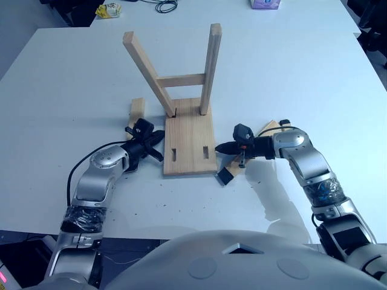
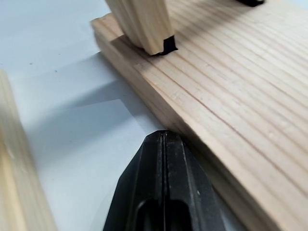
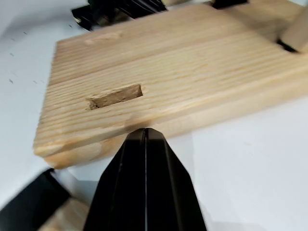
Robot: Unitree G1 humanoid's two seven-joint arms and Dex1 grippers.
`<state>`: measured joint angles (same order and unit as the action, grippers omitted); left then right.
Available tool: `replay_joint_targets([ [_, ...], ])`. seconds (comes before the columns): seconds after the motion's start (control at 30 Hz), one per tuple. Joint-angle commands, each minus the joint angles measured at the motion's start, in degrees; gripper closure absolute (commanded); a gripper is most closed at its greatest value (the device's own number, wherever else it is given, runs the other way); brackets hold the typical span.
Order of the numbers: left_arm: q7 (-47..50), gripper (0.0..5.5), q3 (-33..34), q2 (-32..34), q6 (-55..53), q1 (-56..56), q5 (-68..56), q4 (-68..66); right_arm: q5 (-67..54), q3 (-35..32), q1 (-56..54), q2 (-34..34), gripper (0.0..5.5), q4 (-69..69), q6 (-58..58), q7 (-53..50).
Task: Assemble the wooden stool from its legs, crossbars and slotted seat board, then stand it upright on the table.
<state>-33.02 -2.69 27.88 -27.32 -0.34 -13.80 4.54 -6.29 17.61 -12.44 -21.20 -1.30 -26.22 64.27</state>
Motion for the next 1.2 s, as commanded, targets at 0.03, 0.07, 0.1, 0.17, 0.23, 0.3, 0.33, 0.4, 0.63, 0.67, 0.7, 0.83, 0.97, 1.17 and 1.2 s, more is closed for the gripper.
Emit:
replay_joint_targets([
  [0.03,-3.5,5.50,-4.6,-3.9,0.9,-2.2,-0.8,-3.0,-3.3,-0.7,-0.6,2.4,5.48,-2.7,-1.8,-2.9],
  [0.07,-3.5,5.50,-4.5,-4.3,1.0,-2.9,-0.8,-3.3,-3.5,-0.9,-0.5,2.5,5.48,-2.9,-2.1,-3.5],
  [0.1,-3.5,5.50,-4.4,-4.6,0.9,-3.3,-0.9,-3.5,-3.6,-1.2,-0.7,2.6,5.48,-2.7,-2.2,-4.2],
  [0.17,-3.4,5.50,-3.9,-4.8,0.8,-3.5,-1.1,-3.3,-3.4,-2.0,-1.2,2.6,5.48,-1.6,-2.0,-5.4],
  [0.23,-3.2,5.50,-3.4,-4.7,0.9,-3.3,-1.1,-3.0,-3.1,-2.6,-1.6,2.3,5.48,-0.5,-1.6,-6.4],
  [0.3,-2.4,5.50,-2.5,-4.5,1.1,-2.8,-0.8,-2.8,-3.0,-3.1,-1.6,2.0,5.48,-0.1,-1.6,-7.3],
  [0.33,-2.1,5.50,-2.0,-4.3,1.0,-2.6,-0.7,-2.5,-2.9,-3.4,-1.6,1.9,5.48,0.0,-1.6,-7.9],
  [0.4,-0.8,5.50,-0.2,-4.0,0.2,-1.4,-1.2,-0.5,-1.8,-3.9,-2.1,1.7,5.48,1.2,-1.2,-10.1],
  [0.63,3.4,5.31,5.8,-4.2,-0.1,3.0,-2.2,5.1,-1.1,-5.1,-2.6,-0.7,5.26,2.0,-0.3,-12.8],
  [0.67,3.6,5.24,6.4,-4.3,0.1,3.1,-2.4,5.3,-1.8,-5.4,-2.3,-0.9,5.16,1.1,-0.9,-12.8],
  [0.7,3.8,5.09,6.9,-4.3,0.1,3.0,-2.5,5.2,-2.3,-5.7,-2.0,-1.1,5.01,0.1,-1.5,-12.8],
  [0.83,4.8,4.43,9.8,-3.7,-0.1,2.5,-3.4,6.3,-4.5,-9.7,-2.1,-2.1,4.38,-4.3,-4.1,-15.3],
  [0.97,11.1,3.84,17.1,-9.0,-3.2,6.0,-11.4,20.3,-6.5,-18.9,-5.6,-6.6,3.81,-8.3,-9.4,-19.8],
  [1.17,28.8,3.60,14.8,-24.7,-5.0,12.1,-18.1,40.6,-5.6,-21.5,-1.8,-14.0,3.00,-17.3,-23.8,-23.4],
  [1.2,31.9,3.60,14.3,-26.9,-4.6,12.7,-17.2,41.7,-4.8,-21.9,-2.0,-13.7,3.00,-17.7,-27.7,-26.1],
])
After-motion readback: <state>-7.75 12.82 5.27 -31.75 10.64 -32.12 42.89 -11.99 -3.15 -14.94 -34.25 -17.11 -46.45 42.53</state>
